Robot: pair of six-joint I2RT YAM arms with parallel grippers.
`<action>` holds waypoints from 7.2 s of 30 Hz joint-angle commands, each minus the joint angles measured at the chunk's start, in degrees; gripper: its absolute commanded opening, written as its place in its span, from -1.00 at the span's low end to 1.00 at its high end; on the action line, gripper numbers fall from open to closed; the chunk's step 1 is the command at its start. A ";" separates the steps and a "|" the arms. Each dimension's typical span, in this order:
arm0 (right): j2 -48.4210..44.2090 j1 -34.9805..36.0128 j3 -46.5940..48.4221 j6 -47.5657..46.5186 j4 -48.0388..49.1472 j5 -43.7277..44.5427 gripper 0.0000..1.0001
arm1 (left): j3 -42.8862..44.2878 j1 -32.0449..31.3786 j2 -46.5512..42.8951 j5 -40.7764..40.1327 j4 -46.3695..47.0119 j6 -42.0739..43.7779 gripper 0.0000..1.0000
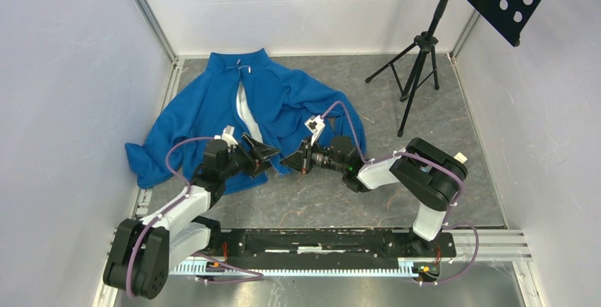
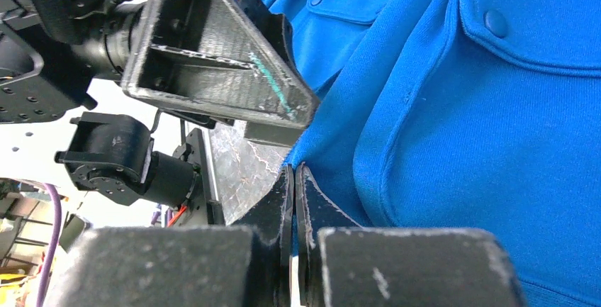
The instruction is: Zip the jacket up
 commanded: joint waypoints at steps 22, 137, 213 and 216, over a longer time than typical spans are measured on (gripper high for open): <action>-13.86 5.76 1.22 -27.69 -33.25 19.42 0.31 | 4.15 0.24 5.90 5.43 6.53 4.24 -0.74; 0.59 -5.03 11.09 3.64 3.51 -20.14 -0.99 | 2.75 2.17 -15.52 23.67 2.27 9.73 0.78; -0.73 -5.22 -1.25 -10.80 23.17 -19.00 -0.99 | 29.16 0.81 16.90 -19.18 -60.39 29.19 -0.34; -1.04 -5.41 -1.48 -9.48 24.83 -19.16 -0.99 | 32.75 -3.32 21.04 -22.34 -62.65 30.11 -0.18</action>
